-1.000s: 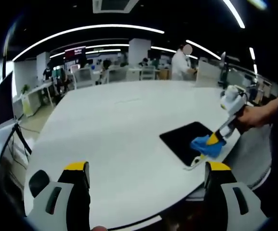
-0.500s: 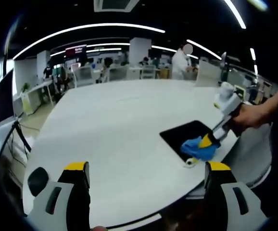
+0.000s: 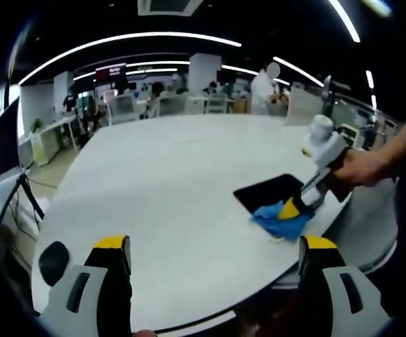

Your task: Wipe the mirror surface with the cleaning cloth until all visible marks leave the cleaned area.

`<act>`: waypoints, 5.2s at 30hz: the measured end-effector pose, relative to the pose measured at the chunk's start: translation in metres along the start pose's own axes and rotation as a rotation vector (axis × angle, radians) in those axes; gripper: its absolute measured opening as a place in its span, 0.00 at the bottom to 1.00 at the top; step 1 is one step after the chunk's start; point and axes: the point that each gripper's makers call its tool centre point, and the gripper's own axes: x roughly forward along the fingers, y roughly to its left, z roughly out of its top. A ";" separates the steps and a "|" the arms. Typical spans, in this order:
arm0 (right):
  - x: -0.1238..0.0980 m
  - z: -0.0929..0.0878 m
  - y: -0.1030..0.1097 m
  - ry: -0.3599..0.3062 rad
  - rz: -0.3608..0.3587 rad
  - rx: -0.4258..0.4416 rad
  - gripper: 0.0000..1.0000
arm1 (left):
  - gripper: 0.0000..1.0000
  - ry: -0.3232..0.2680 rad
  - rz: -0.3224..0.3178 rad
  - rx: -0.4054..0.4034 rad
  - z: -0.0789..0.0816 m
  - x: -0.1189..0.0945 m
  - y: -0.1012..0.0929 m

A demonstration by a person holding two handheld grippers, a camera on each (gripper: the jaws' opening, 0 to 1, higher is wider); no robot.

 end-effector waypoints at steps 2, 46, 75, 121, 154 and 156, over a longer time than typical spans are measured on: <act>0.002 0.000 0.001 0.003 0.000 -0.011 0.00 | 1.00 0.001 0.000 0.000 0.000 0.000 0.001; 0.020 0.056 -0.023 -0.013 -0.038 0.062 0.00 | 1.00 0.022 -0.001 -0.016 -0.009 0.000 0.008; 0.032 0.092 -0.040 -0.035 -0.036 0.031 0.00 | 1.00 0.038 -0.002 -0.019 -0.009 0.005 0.010; 0.003 0.060 -0.069 -0.055 -0.133 -0.055 0.00 | 0.99 0.016 -0.026 0.018 0.006 0.011 -0.004; -0.016 -0.002 -0.043 -0.026 -0.056 0.048 0.00 | 1.00 -0.003 -0.032 0.016 0.002 0.005 -0.020; -0.017 -0.006 -0.042 -0.026 -0.054 0.049 0.00 | 1.00 -0.003 -0.031 0.015 0.001 0.005 -0.020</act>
